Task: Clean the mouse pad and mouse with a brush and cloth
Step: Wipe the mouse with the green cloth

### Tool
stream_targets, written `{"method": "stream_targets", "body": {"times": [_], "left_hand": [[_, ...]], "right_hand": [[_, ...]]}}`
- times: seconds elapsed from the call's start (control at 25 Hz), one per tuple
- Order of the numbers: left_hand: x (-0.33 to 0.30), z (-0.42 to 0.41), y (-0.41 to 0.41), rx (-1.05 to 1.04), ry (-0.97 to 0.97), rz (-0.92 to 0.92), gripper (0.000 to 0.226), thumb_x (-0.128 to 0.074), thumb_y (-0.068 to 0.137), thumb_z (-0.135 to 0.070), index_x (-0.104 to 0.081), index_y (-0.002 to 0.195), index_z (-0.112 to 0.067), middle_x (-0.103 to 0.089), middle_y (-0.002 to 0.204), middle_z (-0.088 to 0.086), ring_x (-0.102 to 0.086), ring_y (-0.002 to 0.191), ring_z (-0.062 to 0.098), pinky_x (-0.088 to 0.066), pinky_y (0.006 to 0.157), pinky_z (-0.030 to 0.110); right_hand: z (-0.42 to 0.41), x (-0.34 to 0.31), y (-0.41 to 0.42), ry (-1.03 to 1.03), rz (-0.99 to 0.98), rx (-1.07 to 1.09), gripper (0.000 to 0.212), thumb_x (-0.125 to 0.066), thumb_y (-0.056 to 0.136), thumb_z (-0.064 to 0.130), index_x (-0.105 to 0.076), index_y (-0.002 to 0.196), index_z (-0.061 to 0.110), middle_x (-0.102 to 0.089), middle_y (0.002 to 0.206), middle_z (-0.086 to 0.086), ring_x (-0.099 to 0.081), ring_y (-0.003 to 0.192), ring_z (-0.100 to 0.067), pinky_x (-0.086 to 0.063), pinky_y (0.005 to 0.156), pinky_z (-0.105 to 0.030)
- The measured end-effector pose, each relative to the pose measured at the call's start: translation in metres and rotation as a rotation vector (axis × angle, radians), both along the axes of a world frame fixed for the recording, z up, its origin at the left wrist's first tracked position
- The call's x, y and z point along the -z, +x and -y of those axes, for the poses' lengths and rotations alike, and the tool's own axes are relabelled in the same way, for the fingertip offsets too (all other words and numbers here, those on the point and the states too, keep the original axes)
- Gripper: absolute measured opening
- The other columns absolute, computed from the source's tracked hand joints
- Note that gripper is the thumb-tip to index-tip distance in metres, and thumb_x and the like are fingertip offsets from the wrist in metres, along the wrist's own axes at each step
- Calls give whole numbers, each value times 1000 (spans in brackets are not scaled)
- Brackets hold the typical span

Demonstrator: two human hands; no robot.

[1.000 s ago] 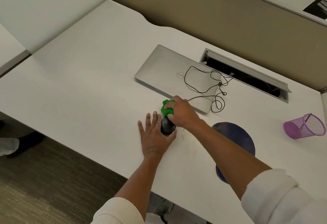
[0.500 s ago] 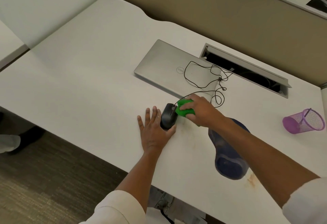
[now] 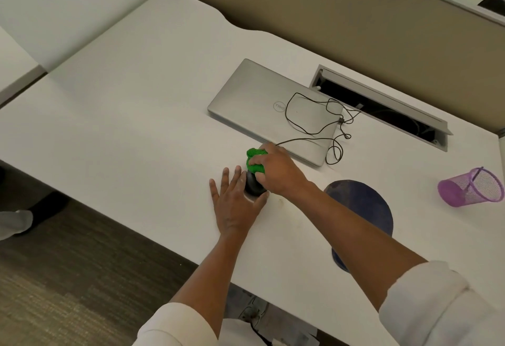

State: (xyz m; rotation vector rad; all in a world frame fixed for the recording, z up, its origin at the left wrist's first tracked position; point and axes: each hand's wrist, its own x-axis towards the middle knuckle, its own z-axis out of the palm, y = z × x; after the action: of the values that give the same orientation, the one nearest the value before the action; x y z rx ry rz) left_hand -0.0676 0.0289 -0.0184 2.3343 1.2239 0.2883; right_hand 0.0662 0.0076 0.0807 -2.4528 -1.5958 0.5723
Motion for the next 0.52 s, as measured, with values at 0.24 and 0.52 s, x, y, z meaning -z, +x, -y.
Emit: {"method": "stream_targets", "body": {"times": [0.24, 0.52], "left_hand": [[-1, -1, 1, 11, 23, -2, 78, -29, 86, -75, -47, 150, -33, -38, 162, -8, -12, 157, 18, 5, 127, 50], [-1, -1, -2, 22, 15, -39, 86, -42, 87, -78, -40, 155, -25, -31, 165, -8, -9, 158, 18, 5, 127, 50]], "right_hand": [[29, -3, 0, -74, -87, -220, 34, -64, 86, 17, -70, 118, 28, -48, 132, -1, -45, 105, -28, -42, 94, -34], [32, -10, 62, 19, -13, 22, 36, -68, 79, 19, -71, 114, 28, -52, 127, -2, -52, 110, -27, -41, 97, -33]]}}
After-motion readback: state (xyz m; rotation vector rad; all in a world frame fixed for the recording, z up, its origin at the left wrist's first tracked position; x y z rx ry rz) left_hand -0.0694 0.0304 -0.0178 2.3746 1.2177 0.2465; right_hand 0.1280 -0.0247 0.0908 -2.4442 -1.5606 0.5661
